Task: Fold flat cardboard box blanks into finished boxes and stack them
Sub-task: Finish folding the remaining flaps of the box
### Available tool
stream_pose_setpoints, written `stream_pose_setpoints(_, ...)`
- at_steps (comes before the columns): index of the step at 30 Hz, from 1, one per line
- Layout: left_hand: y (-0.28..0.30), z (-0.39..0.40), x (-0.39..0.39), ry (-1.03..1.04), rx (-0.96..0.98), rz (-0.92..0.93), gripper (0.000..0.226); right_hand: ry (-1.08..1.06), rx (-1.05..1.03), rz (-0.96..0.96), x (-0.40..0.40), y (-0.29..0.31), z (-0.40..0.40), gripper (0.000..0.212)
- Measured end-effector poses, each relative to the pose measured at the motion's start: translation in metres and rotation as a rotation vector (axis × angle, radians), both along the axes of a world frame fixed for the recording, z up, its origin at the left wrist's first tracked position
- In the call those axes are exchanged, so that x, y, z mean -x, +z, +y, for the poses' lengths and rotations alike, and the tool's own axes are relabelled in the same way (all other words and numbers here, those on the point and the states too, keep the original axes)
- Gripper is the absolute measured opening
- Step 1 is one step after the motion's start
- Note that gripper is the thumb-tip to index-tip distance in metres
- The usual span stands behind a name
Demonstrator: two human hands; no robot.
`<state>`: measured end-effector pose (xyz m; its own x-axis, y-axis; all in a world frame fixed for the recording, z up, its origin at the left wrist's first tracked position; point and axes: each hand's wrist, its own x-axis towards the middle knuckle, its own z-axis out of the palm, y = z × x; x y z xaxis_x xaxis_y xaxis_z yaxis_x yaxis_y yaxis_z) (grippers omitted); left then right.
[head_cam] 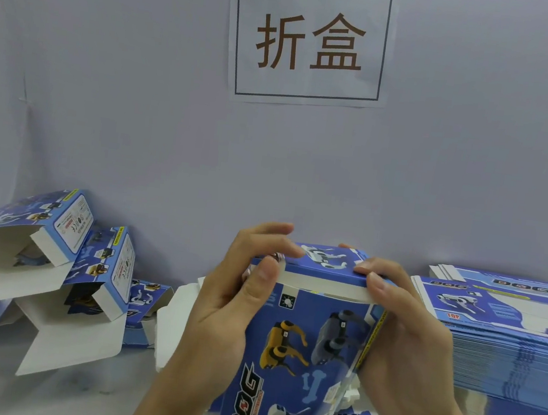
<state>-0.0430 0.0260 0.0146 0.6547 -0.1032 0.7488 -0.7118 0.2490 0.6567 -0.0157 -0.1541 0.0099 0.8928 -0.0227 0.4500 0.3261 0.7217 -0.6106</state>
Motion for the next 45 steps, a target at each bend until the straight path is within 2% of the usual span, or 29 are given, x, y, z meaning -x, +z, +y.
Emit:
stream_pose_setpoints(2,0.0,-0.001,0.0,-0.023,-0.01,-0.007,0.034,0.058,0.111,-0.117,0.007,-0.008,0.003,0.006)
stream_pose_setpoints(5,0.001,0.001,-0.001,-0.023,-0.042,-0.012,0.036,0.12,0.244,-0.126,0.017,-0.012,-0.001,0.039)
stream_pose_setpoints(10,0.002,0.005,-0.002,0.03,-0.044,-0.03,0.039,0.072,0.401,-0.181,0.017,-0.007,0.0,0.053)
stream_pose_setpoints(14,0.001,0.006,-0.005,0.071,-0.058,-0.042,0.044,0.034,0.379,-0.195,0.013,-0.007,0.004,0.048)
stream_pose_setpoints(20,-0.002,0.002,-0.008,0.078,-0.014,-0.056,0.037,0.001,0.377,-0.18,0.011,-0.007,0.002,0.044)
stream_pose_setpoints(26,-0.004,-0.007,-0.009,0.144,-0.1,-0.082,0.044,0.014,0.362,-0.224,0.01,-0.009,-0.002,0.041)
stream_pose_setpoints(30,-0.004,-0.007,-0.009,0.166,-0.082,-0.102,0.041,-0.03,0.357,-0.195,0.009,-0.009,0.0,0.031)
stream_pose_setpoints(35,-0.005,-0.006,-0.009,0.205,-0.078,-0.183,0.034,-0.043,0.333,-0.2,0.011,-0.007,0.002,0.046)
stream_pose_setpoints(38,-0.003,-0.004,-0.007,0.142,-0.004,-0.13,0.031,-0.094,0.338,-0.19,0.01,-0.008,0.005,0.044)
stream_pose_setpoints(41,-0.003,-0.002,-0.008,0.104,0.062,-0.056,0.036,-0.169,0.352,-0.214,0.01,-0.007,0.01,0.052)
stream_pose_setpoints(45,-0.002,0.0,-0.008,0.12,0.042,-0.065,0.033,-0.172,0.321,-0.24,0.012,-0.005,0.013,0.042)
